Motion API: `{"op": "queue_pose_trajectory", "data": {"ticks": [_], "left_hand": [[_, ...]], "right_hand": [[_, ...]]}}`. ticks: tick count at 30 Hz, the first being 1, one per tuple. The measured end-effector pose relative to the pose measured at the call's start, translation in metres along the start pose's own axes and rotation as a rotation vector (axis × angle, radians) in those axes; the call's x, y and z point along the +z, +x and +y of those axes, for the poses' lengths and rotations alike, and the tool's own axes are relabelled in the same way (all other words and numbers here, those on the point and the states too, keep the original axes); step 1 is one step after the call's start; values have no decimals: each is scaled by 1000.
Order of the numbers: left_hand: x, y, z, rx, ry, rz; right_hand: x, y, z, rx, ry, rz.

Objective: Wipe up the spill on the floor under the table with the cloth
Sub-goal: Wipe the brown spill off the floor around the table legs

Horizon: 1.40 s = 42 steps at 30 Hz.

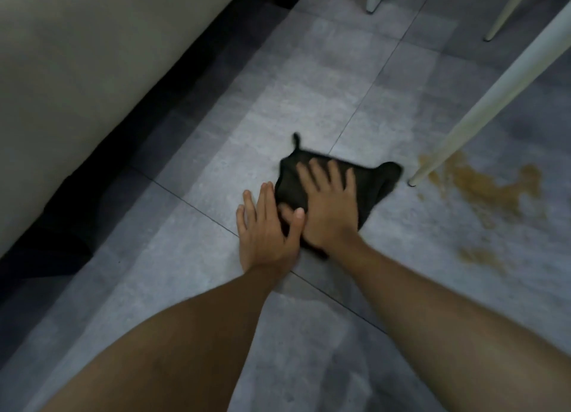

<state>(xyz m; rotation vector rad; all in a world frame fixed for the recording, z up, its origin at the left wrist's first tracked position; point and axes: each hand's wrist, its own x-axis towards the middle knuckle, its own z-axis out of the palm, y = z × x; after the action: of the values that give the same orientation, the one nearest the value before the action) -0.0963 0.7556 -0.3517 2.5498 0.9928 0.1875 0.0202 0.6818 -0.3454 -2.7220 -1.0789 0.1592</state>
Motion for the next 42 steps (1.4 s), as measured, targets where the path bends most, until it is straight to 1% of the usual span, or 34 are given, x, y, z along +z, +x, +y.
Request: {"op": "queue_pose_trajectory", "data": {"ticks": [2, 4, 5, 7, 9, 10, 12, 13, 15, 18, 21, 23, 25, 26, 27, 29, 30, 31, 33, 35, 37, 39, 40, 42], "left_hand": [[-1, -1, 0, 8, -10, -15], [-1, -2, 0, 8, 11, -22], [-1, -2, 1, 6, 16, -25], [-1, -2, 2, 5, 28, -38], [0, -1, 3, 18, 36, -54], [0, -1, 2, 23, 36, -53], [0, 0, 1, 37, 34, -47], [0, -1, 1, 60, 33, -56], [1, -3, 3, 155, 56, -79], [3, -6, 7, 290, 124, -75], [5, -9, 16, 404, 203, -88], [9, -9, 33, 355, 182, -58], [14, -8, 56, 291, 126, -34], [18, -7, 69, 329, 110, -50], [24, -6, 82, 406, 104, -83], [38, -4, 109, 556, 84, -150], [46, -2, 124, 583, 61, -171], [51, 0, 140, 570, 39, -180], [62, 4, 169, 475, 20, -171], [71, 8, 184, 386, -6, -145], [79, 8, 181, 388, -24, -96], [83, 2, 172, 420, -20, -65], [84, 1, 169, 415, -29, -59], [87, 0, 171, 386, -44, -50]], "right_hand": [[2, -48, 10, -82, 45, 30], [-2, -65, 39, -53, 35, 53], [-5, -60, 54, -13, 9, 61], [-12, -29, 69, 126, -36, 41], [-13, -7, 55, 238, -35, 5], [-11, -7, 41, 228, -14, 8], [-3, -31, 16, 88, 71, 45], [-1, -50, 12, 17, 111, 81], [1, -85, 26, -29, 134, 127], [-7, -95, 71, 33, 51, 61], [-18, -78, 94, 157, 7, -25], [-20, -81, 91, 167, 5, -28], [-20, -104, 91, 116, 40, 3], [-18, -119, 98, 103, 49, 46], [-17, -134, 109, 115, 48, 79], [-19, -145, 139, 184, 19, 113], [-24, -144, 152, 233, 4, 113], [-28, -137, 161, 284, -3, 96], [-32, -118, 169, 364, -13, 38], [-32, -110, 170, 384, -15, 34], [-36, -119, 176, 319, -9, 39], [-41, -132, 193, 276, -29, -6], [-44, -135, 204, 290, -46, -23], [-49, -130, 226, 363, -78, -2]]}}
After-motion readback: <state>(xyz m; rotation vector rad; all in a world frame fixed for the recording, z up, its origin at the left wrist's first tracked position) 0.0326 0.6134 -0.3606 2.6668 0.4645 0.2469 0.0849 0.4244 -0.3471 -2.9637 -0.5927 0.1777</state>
